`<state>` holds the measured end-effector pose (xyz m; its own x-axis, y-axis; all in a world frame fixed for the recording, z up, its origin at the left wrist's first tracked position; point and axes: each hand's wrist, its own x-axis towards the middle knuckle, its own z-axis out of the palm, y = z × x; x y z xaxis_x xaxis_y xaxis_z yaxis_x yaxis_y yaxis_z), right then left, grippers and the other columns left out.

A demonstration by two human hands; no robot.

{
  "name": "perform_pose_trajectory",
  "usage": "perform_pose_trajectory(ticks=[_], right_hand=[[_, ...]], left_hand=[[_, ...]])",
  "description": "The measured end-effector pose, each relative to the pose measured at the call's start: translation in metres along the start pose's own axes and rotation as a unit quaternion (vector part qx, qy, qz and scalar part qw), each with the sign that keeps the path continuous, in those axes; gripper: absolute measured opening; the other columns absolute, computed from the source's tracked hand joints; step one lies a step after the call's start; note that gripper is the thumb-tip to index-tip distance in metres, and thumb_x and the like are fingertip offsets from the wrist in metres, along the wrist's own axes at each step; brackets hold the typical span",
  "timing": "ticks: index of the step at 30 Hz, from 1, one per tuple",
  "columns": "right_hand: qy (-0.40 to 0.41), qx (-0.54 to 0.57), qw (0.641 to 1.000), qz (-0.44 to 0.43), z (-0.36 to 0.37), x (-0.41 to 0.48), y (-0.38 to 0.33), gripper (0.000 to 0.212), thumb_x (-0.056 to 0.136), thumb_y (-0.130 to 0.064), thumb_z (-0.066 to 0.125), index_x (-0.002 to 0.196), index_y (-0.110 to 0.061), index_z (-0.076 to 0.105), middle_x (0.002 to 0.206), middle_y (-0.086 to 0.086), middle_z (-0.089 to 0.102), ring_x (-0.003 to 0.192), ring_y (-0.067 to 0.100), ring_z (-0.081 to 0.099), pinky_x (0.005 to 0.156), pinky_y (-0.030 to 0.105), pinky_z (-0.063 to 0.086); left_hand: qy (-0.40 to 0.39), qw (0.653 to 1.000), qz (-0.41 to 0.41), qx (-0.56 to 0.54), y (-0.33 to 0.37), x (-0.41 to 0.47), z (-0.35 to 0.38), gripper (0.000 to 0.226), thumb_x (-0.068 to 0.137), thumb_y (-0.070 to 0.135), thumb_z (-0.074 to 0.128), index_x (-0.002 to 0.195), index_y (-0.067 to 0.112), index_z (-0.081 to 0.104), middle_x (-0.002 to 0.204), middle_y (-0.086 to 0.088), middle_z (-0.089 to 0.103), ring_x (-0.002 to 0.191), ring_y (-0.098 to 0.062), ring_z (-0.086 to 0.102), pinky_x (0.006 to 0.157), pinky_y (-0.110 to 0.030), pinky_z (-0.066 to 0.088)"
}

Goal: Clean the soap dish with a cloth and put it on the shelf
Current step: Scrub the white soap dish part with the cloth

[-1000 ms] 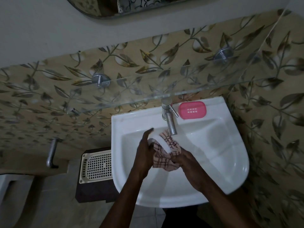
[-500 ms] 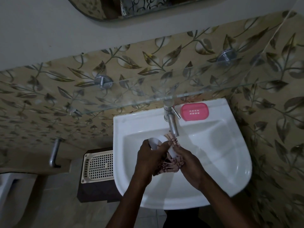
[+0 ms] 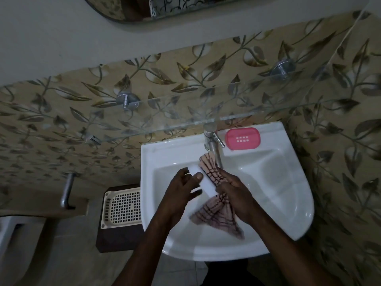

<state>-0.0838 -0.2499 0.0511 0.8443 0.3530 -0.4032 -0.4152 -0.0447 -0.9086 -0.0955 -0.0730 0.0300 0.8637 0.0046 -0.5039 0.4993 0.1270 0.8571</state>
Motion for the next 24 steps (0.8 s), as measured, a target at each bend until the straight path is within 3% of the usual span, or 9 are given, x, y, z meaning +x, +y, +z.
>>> perform_pose_trajectory(ticks=[4,5,7,9,11,16,18,20,24], right_hand=[[-0.028,-0.088,0.996,0.012,0.019,-0.006,0.011,0.052,0.093,0.006,0.044,0.133,-0.026,0.054,0.099,-0.009,0.065,0.093,0.023,0.066,0.074,0.031,0.053],[-0.048,-0.124,0.991,-0.012,0.025,-0.011,0.017,0.057,0.091,0.007,0.044,0.135,-0.03,0.05,0.097,-0.009,0.067,0.086,0.016,0.069,0.069,0.031,0.053],[-0.055,-0.172,0.981,-0.064,0.036,-0.017,0.02,0.061,0.088,-0.002,0.042,0.142,-0.031,0.04,0.105,-0.008,0.068,0.079,-0.005,0.065,0.068,0.012,0.047],[-0.036,-0.183,0.974,-0.128,0.041,-0.007,0.023,0.057,0.088,-0.014,0.04,0.143,-0.029,0.034,0.139,-0.004,0.053,0.121,-0.003,0.054,0.102,0.012,0.038],[-0.035,-0.198,0.964,-0.176,0.045,0.013,0.021,0.053,0.091,-0.018,0.037,0.143,-0.029,0.033,0.152,-0.002,0.038,0.142,0.004,0.033,0.118,0.02,0.022],[0.045,-0.153,0.983,-0.091,0.049,0.031,0.014,0.054,0.087,-0.026,0.035,0.129,-0.057,0.027,0.135,-0.01,0.053,0.117,0.002,0.054,0.096,0.011,0.042],[0.047,-0.109,0.991,-0.069,0.051,0.028,0.024,0.057,0.086,-0.023,0.037,0.137,-0.048,0.036,0.139,-0.008,0.054,0.122,0.005,0.055,0.102,0.022,0.045],[0.044,-0.07,0.996,-0.042,0.048,0.023,0.031,0.054,0.087,-0.018,0.041,0.14,-0.028,0.048,0.129,-0.009,0.062,0.115,-0.003,0.059,0.097,0.018,0.047],[0.024,-0.02,1.0,0.003,0.031,0.015,0.032,0.044,0.094,0.0,0.045,0.119,-0.031,0.065,0.105,-0.023,0.072,0.096,-0.01,0.064,0.083,0.011,0.047]], left_hand=[[0.126,0.972,-0.015,-0.198,0.0,0.006,0.005,0.04,0.101,0.039,0.044,0.117,0.008,0.065,0.111,-0.016,0.071,0.093,-0.024,0.073,0.082,-0.038,0.059],[0.142,0.957,-0.033,-0.249,-0.003,0.006,0.006,0.046,0.101,0.042,0.042,0.115,0.005,0.066,0.11,-0.018,0.071,0.093,-0.025,0.072,0.086,-0.04,0.057],[0.135,0.956,-0.057,-0.253,-0.009,0.003,0.011,0.05,0.101,0.043,0.039,0.112,0.003,0.067,0.11,-0.021,0.069,0.098,-0.03,0.067,0.094,-0.042,0.051],[0.12,0.97,-0.079,-0.196,-0.018,-0.004,0.021,0.039,0.106,0.03,0.031,0.099,0.013,0.065,0.098,-0.01,0.067,0.087,-0.021,0.065,0.083,-0.035,0.051],[0.113,0.976,-0.083,-0.167,-0.025,-0.009,0.029,0.035,0.107,0.024,0.026,0.096,0.021,0.059,0.092,0.004,0.064,0.078,-0.009,0.064,0.073,-0.028,0.052],[0.17,0.949,-0.043,-0.262,-0.013,-0.004,0.032,0.041,0.1,0.044,0.044,0.107,0.012,0.068,0.093,-0.004,0.077,0.092,-0.021,0.069,0.09,-0.032,0.052],[0.165,0.945,-0.034,-0.28,-0.011,0.0,0.034,0.042,0.099,0.047,0.045,0.101,0.013,0.07,0.087,-0.005,0.079,0.088,-0.022,0.07,0.091,-0.033,0.05],[0.176,0.938,-0.018,-0.299,-0.009,0.005,0.033,0.046,0.1,0.048,0.041,0.105,0.011,0.068,0.086,-0.005,0.079,0.081,-0.019,0.072,0.086,-0.033,0.052],[0.185,0.917,-0.023,-0.352,-0.01,0.018,0.019,0.065,0.096,0.057,0.039,0.129,0.004,0.057,0.122,-0.02,0.066,0.113,-0.034,0.061,0.1,-0.043,0.047]])
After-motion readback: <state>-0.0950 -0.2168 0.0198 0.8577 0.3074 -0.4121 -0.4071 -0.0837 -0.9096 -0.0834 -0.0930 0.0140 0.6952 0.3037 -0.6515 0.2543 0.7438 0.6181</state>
